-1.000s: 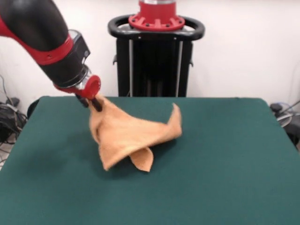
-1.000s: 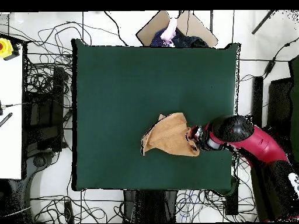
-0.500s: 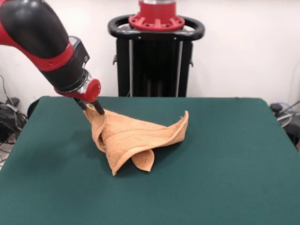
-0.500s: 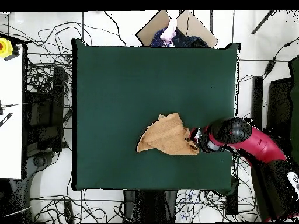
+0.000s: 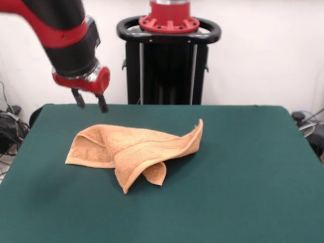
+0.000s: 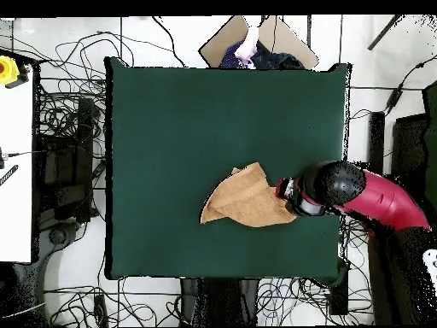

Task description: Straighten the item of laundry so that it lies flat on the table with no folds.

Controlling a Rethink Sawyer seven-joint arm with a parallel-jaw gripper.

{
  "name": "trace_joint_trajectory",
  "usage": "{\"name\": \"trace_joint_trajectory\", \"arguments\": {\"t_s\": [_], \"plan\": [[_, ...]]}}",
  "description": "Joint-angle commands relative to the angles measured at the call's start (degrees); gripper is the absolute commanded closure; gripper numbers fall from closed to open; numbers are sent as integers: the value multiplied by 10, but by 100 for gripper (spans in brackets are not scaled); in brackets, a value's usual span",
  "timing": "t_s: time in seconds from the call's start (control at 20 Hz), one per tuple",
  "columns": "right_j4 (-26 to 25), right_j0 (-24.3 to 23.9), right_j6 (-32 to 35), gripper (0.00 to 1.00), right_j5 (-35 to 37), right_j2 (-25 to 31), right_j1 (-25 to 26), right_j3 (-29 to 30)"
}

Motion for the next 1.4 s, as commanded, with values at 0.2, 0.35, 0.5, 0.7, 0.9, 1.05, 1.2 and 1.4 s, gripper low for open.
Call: {"name": "trace_joint_trajectory", "arguments": {"t_s": [0.2, 0.35, 0.5, 0.7, 0.9, 1.05, 1.2, 1.4], "plan": [[4, 65, 12, 0, 89, 8, -90, 6], [10, 76, 45, 0, 42, 1, -74, 29], [18, 88, 76, 0, 2, -7, -64, 56], [29, 111, 117, 0, -45, -20, -70, 95], [30, 142, 162, 0, -84, -42, -72, 116], [30, 168, 194, 0, -117, -63, -61, 121], [40, 194, 223, 0, -153, -83, -44, 127], [60, 227, 249, 0, -196, -107, -28, 135]]}}
